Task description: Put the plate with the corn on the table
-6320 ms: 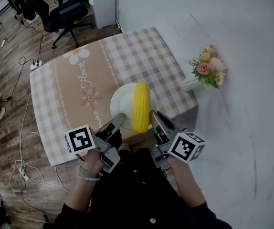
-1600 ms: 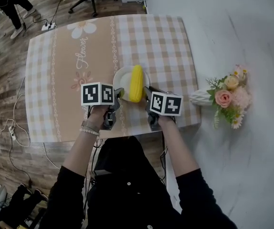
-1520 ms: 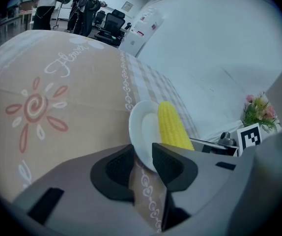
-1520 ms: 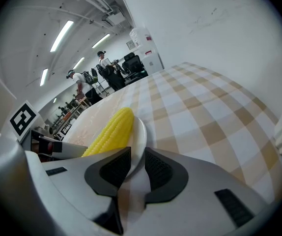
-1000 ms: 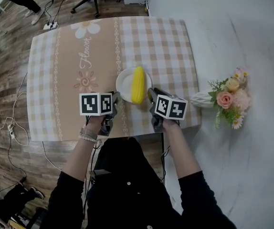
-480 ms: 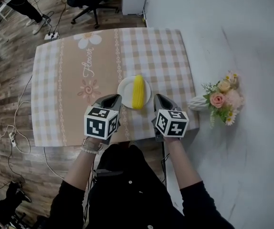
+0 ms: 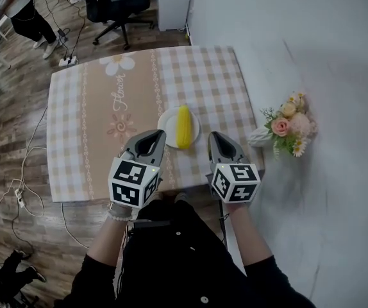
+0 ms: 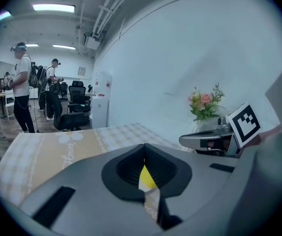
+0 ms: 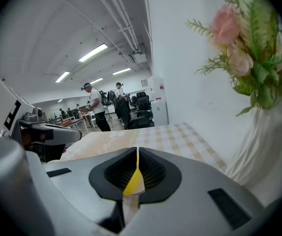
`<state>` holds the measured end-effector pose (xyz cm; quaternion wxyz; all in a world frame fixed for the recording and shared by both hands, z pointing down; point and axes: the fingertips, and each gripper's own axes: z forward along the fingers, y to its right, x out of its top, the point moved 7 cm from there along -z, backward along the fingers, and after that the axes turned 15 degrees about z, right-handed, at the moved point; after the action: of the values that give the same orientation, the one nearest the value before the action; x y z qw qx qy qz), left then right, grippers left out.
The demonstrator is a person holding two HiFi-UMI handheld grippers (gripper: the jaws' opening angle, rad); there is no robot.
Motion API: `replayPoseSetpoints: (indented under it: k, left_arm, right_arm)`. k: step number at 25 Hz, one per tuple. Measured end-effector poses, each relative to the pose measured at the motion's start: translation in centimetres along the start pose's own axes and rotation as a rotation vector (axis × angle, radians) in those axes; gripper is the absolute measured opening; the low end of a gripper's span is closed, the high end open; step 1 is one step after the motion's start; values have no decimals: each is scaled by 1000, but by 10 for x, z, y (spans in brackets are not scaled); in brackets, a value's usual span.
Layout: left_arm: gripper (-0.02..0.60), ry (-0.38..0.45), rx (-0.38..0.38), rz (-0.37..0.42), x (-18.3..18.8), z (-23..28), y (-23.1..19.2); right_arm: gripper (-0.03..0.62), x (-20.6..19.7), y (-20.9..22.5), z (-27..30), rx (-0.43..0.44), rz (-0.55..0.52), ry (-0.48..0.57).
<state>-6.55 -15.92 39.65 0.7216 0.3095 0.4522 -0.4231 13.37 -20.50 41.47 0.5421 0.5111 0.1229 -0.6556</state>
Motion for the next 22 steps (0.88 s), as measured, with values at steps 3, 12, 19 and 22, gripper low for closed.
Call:
replayPoseSetpoints:
  k: [3,12,19,22]
  left_arm:
    - [15,37,1,14,11,-15,6]
    - [14,109,-20,99,33,-58,18]
    - [14,148,-5,160,43,-77,28]
    - [14,176,-12,185,50,-77,32]
  right_arm:
    - [48,7,-10,-16,15,-36,32]
    - [48,34,-39,-56,50,-186,128]
    - [48,41,-56,-80,79,-245,165]
    - [48,41,-62,-82,98,-270,171]
